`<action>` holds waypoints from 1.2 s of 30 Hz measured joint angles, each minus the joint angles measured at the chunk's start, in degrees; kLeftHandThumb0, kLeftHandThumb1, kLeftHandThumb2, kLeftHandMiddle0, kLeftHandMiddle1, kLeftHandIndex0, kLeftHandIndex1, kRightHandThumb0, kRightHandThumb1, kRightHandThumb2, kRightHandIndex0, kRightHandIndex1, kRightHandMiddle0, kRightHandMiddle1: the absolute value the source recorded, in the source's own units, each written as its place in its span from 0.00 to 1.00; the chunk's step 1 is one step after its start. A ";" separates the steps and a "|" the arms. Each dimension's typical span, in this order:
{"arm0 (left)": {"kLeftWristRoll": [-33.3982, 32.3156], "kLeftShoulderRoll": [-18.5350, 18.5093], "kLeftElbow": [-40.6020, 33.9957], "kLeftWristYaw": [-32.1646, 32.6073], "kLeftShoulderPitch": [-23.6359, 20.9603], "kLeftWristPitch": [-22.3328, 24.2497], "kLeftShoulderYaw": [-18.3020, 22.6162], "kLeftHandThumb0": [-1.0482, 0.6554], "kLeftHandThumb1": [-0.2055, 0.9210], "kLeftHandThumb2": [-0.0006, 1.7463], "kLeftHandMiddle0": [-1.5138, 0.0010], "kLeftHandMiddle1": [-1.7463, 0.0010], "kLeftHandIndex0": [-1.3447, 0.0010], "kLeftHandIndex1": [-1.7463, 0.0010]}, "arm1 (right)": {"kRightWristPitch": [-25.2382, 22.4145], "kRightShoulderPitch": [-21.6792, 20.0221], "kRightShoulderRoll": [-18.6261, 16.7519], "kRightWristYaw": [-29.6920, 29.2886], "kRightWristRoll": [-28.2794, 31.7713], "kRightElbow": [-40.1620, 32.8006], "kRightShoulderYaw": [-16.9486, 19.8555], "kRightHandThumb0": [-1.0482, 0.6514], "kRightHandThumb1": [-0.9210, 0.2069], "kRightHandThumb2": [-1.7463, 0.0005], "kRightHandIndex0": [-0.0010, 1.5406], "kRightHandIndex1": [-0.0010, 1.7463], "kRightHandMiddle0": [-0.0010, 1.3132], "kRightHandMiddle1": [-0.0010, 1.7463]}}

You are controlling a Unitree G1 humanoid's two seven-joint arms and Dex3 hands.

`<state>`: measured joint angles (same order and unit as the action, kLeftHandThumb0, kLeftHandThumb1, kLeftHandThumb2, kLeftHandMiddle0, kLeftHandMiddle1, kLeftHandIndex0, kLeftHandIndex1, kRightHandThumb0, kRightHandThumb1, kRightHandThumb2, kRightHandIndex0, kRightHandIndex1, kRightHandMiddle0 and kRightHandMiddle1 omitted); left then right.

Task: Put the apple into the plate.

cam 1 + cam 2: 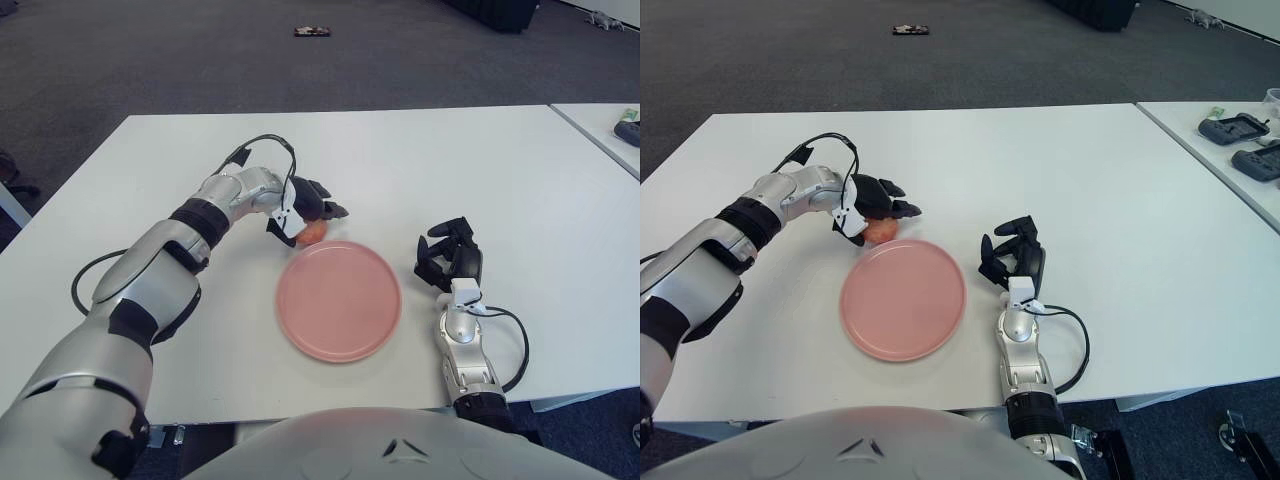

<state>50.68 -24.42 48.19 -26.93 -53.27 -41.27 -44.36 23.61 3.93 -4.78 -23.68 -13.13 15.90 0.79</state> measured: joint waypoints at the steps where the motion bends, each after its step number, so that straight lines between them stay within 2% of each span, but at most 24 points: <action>1: 0.04 -0.12 0.00 0.00 0.13 0.03 -0.12 0.14 0.58 0.53 1.00 0.86 1.00 0.99 | 0.00 0.01 0.00 0.00 0.00 -0.01 -0.01 0.38 0.31 0.42 0.42 0.95 0.32 1.00; 11: 2.17 0.71 4.09 5.23 0.68 2.78 -2.02 0.12 0.61 0.52 1.00 0.83 1.00 1.00 | 0.02 0.13 -0.13 0.00 0.03 -0.03 -0.06 0.38 0.30 0.43 0.41 0.94 0.31 1.00; 18: 3.52 1.93 7.43 8.30 -0.70 3.06 -3.42 0.12 0.62 0.51 1.00 0.84 1.00 1.00 | 0.02 0.23 -0.24 -0.01 0.03 -0.09 -0.13 0.38 0.29 0.44 0.42 0.94 0.30 1.00; 36: 6.41 3.42 13.70 21.71 -1.86 3.67 -6.82 0.13 0.62 0.50 1.00 0.81 1.00 0.99 | -0.07 0.50 -0.23 -0.46 -0.01 -0.32 -0.04 0.38 0.30 0.43 0.44 0.93 0.31 1.00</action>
<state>57.09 -21.00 61.89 -5.23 -55.13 -37.60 -51.18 23.55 4.43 -5.01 -24.14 -13.15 15.58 0.76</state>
